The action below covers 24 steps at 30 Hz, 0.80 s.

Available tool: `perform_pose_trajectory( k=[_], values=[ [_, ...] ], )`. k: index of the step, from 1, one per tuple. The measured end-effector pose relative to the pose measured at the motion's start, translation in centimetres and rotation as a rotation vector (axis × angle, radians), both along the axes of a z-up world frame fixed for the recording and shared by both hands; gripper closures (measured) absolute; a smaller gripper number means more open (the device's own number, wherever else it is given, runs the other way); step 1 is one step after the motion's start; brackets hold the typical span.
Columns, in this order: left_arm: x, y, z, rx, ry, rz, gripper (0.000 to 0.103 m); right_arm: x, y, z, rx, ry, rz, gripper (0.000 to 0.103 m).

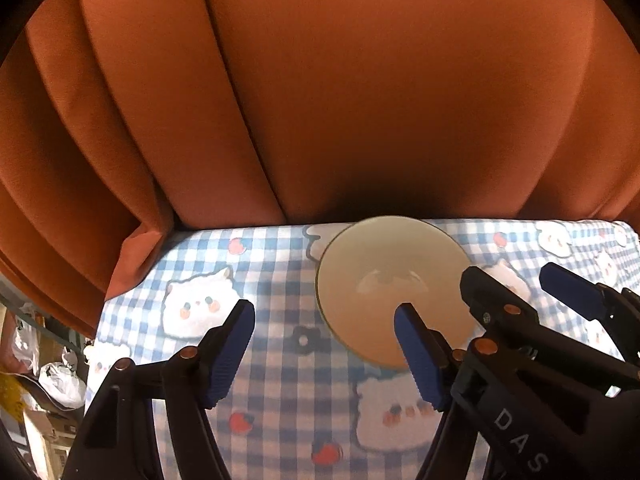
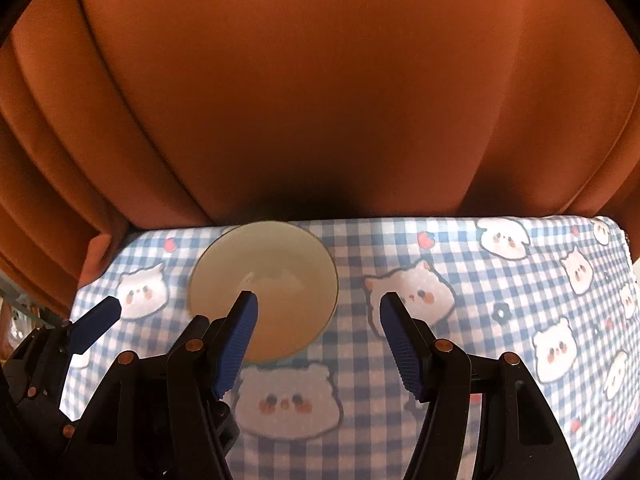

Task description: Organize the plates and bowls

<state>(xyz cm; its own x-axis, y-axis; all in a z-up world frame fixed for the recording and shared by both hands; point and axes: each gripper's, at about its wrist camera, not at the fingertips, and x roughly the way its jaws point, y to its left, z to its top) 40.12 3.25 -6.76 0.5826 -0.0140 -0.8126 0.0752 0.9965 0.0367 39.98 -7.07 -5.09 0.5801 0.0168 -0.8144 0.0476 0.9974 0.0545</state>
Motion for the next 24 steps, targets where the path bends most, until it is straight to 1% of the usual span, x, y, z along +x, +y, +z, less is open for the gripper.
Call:
perform_pose_trajectory(
  k=[4, 6, 8, 9, 11, 12, 14, 16, 17, 19, 21, 24],
  values=[
    [1.9, -0.2, -1.7, -0.001, 0.012, 0.002, 0.033, 2.3, -0.3, -1.8, -0.002, 0.012, -0.014, 0.036],
    [2.8, -0.4, -2.7, 0.001, 0.021, 0.008, 0.036, 3.2, -0.4, -2.6, -0.003, 0.017, -0.017, 0.038],
    [3.6, -0.4, -3.7, -0.002, 0.038, 0.013, 0.041, 4.0, -0.4, -3.4, 0.000, 0.025, -0.011, 0.047],
    [3.8, -0.3, -4.0, -0.004, 0.043, 0.016, 0.043, 4.5, -0.4, -3.8, 0.002, 0.034, -0.007, 0.049],
    [4.2, -0.2, -4.8, -0.003, 0.057, 0.023, 0.047, 5.3, -0.3, -4.7, 0.007, 0.048, -0.006, 0.055],
    [4.4, -0.2, -5.1, -0.004, 0.061, 0.025, 0.052, 5.5, -0.3, -5.0, 0.009, 0.053, -0.006, 0.057],
    [4.8, -0.2, -5.5, -0.001, 0.068, 0.026, 0.057, 5.8, -0.3, -5.6, 0.014, 0.060, -0.006, 0.069],
    [5.1, -0.3, -5.9, -0.002, 0.076, 0.024, 0.065, 6.0, -0.2, -6.2, 0.015, 0.065, -0.006, 0.073],
    [5.2, -0.2, -6.0, -0.005, 0.078, 0.024, 0.066, 6.2, -0.3, -6.4, 0.016, 0.066, -0.009, 0.077],
    [5.5, -0.3, -6.1, -0.016, 0.081, 0.024, 0.073, 6.3, -0.4, -6.5, 0.011, 0.062, -0.016, 0.079],
    [5.7, -0.3, -6.2, -0.019, 0.086, 0.025, 0.079, 6.3, -0.5, -6.5, 0.016, 0.058, -0.015, 0.079],
    [5.7, -0.4, -6.1, -0.016, 0.088, 0.029, 0.079, 6.5, -0.5, -6.5, 0.023, 0.062, -0.008, 0.080]
  ],
)
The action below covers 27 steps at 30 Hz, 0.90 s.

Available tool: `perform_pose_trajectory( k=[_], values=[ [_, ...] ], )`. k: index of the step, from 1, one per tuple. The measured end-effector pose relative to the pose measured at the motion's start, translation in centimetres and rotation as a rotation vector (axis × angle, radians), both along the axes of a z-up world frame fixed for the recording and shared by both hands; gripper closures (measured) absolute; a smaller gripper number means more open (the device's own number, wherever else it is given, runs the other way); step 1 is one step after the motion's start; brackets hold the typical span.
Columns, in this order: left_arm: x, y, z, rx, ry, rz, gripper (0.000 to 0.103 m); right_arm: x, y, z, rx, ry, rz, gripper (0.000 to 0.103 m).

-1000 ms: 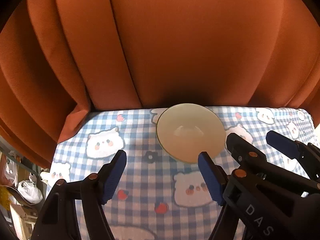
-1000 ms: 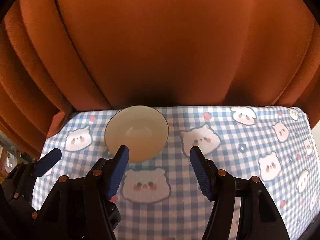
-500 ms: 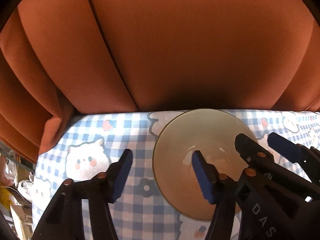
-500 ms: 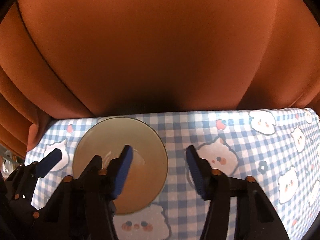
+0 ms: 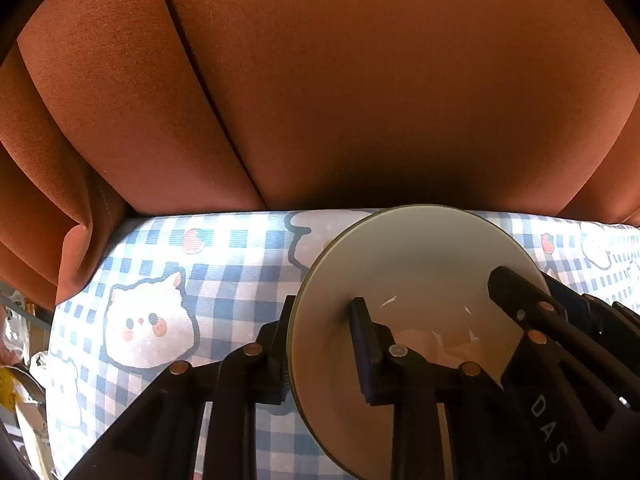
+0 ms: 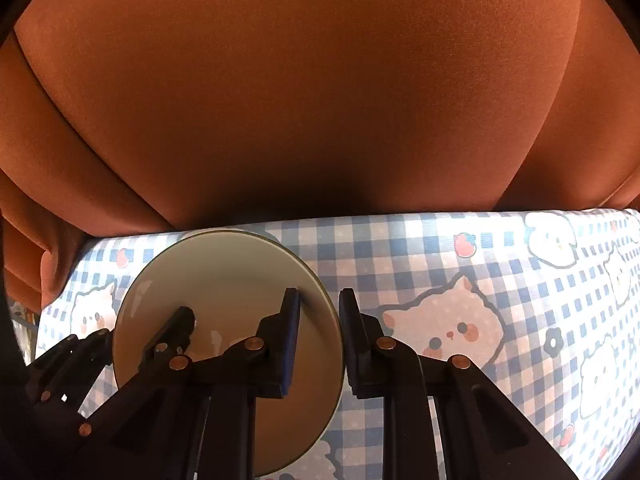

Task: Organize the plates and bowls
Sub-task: 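Lift the nested white bowls up with both grippers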

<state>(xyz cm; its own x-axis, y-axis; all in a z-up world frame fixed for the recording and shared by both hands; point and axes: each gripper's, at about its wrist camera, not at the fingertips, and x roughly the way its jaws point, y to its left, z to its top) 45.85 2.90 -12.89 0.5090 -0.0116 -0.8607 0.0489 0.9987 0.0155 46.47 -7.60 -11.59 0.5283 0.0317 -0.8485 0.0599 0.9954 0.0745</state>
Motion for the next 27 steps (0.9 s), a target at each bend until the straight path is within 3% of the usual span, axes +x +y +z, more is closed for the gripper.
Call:
perform_pose_trajectory(
  k=[11, 27],
  values=[
    [-1.2, 0.0, 1.1, 0.002, -0.003, -0.011, 0.079, -1.4, -0.1, 1.3, -0.004, 0.007, -0.001, 0.081],
    [-9.1, 1.2, 6.3, -0.011, -0.057, -0.018, 0.079, -8.5, 0.8, 6.5, -0.016, -0.038, -0.007, 0.081]
  ],
)
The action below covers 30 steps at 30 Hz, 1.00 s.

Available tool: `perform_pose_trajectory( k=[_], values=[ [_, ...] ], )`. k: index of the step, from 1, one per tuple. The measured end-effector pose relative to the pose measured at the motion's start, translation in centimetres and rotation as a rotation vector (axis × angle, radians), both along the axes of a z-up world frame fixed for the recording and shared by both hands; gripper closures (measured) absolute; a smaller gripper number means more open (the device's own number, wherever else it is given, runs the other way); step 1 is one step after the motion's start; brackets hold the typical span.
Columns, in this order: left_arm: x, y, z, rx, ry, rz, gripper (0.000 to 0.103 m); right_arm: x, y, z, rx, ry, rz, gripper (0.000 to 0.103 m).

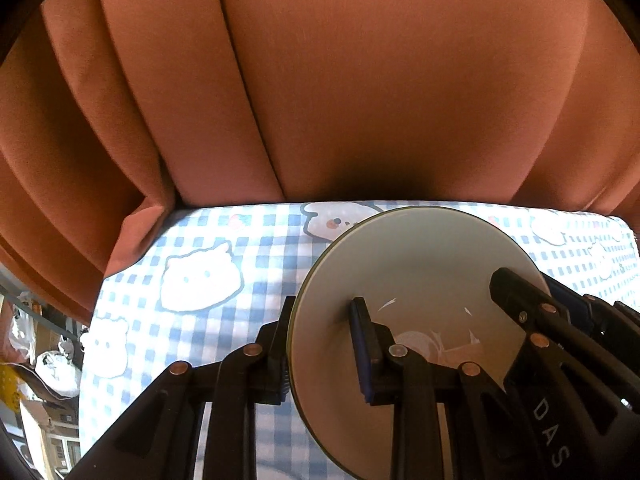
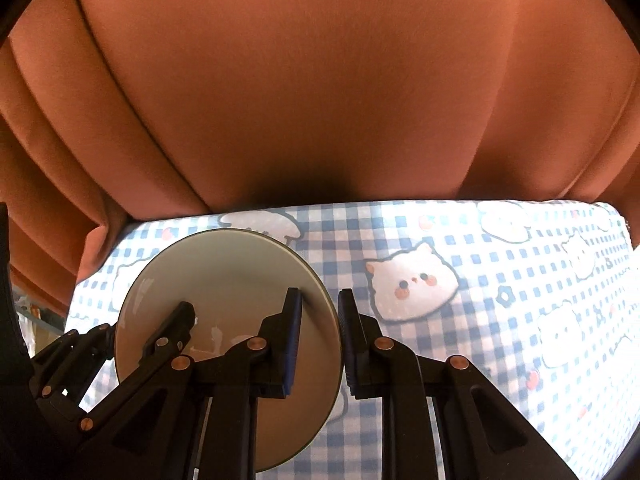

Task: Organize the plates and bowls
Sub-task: 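Lift the nested white bowls up with both grippers, then carry the bowls with both grippers toward the red-rimmed plate stack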

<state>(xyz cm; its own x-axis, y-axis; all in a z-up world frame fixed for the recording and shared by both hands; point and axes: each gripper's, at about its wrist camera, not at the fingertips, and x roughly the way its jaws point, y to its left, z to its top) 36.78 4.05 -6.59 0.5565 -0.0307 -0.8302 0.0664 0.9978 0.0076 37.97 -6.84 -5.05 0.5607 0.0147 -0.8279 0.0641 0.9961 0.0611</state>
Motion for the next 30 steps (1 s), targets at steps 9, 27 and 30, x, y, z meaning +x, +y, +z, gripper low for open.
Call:
perform_pose_trajectory(
  k=[9, 27, 30],
  values=[
    [-5.8, -0.1, 3.2, -0.009, -0.035, -0.018, 0.079, -6.3, 0.2, 3.4, -0.005, -0.038, -0.017, 0.081],
    [-15.4, -1.1, 5.3, -0.015, -0.089, -0.070, 0.078, -18.2, -0.4, 7.2, -0.012, -0.094, -0.070, 0.081],
    [-16.8, -1.9, 5.7, -0.007, -0.101, -0.080, 0.078, -19.9, -1.2, 7.4, -0.001, -0.103, -0.080, 0.081]
  ],
)
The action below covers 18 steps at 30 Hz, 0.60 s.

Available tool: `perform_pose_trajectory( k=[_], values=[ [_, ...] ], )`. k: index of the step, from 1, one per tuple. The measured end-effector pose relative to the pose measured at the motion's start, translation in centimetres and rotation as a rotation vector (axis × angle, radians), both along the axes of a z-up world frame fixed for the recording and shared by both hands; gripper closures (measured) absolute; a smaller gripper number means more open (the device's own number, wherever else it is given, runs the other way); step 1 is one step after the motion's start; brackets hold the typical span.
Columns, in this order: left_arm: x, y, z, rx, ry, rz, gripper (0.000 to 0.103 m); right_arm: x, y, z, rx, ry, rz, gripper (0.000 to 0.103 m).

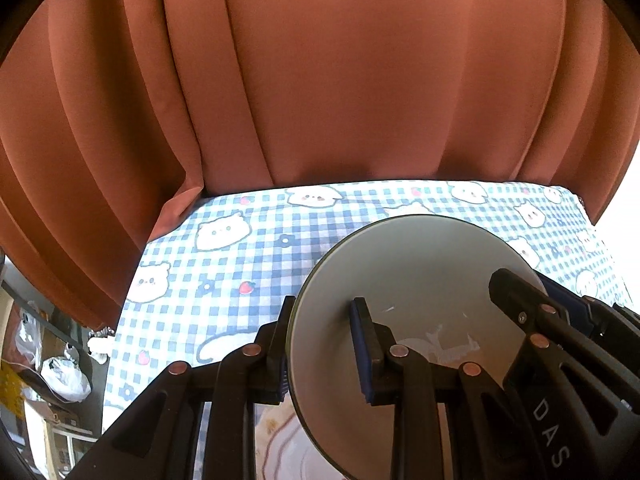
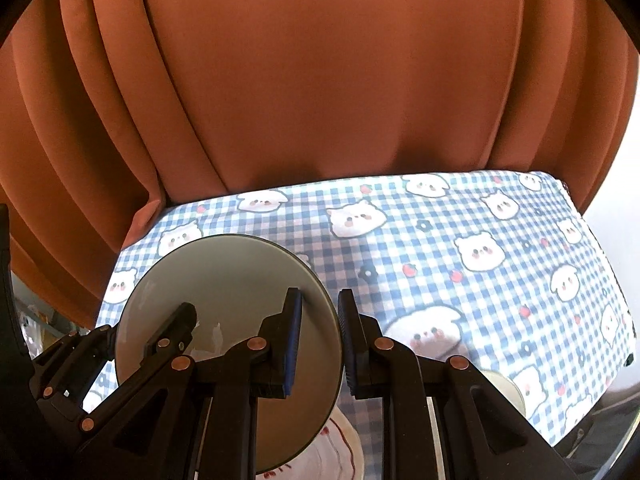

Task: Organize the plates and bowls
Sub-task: 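Carry the bowls with both grippers toward the red-rimmed plate stack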

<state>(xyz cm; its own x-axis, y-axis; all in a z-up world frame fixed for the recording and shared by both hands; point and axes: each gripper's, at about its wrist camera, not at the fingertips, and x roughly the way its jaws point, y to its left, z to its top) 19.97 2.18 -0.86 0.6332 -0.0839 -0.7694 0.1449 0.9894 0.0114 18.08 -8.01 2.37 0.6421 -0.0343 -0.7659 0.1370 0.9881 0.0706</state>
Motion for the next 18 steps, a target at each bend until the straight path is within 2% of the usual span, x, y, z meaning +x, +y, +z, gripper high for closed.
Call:
perform_pose_trajectory(
  k=[18],
  values=[
    [-5.6, -7.8, -0.1, -0.002, 0.018, 0.025, 0.078, -5.4, -7.8, -0.5, 0.004, 0.005, 0.027, 0.081]
  ],
)
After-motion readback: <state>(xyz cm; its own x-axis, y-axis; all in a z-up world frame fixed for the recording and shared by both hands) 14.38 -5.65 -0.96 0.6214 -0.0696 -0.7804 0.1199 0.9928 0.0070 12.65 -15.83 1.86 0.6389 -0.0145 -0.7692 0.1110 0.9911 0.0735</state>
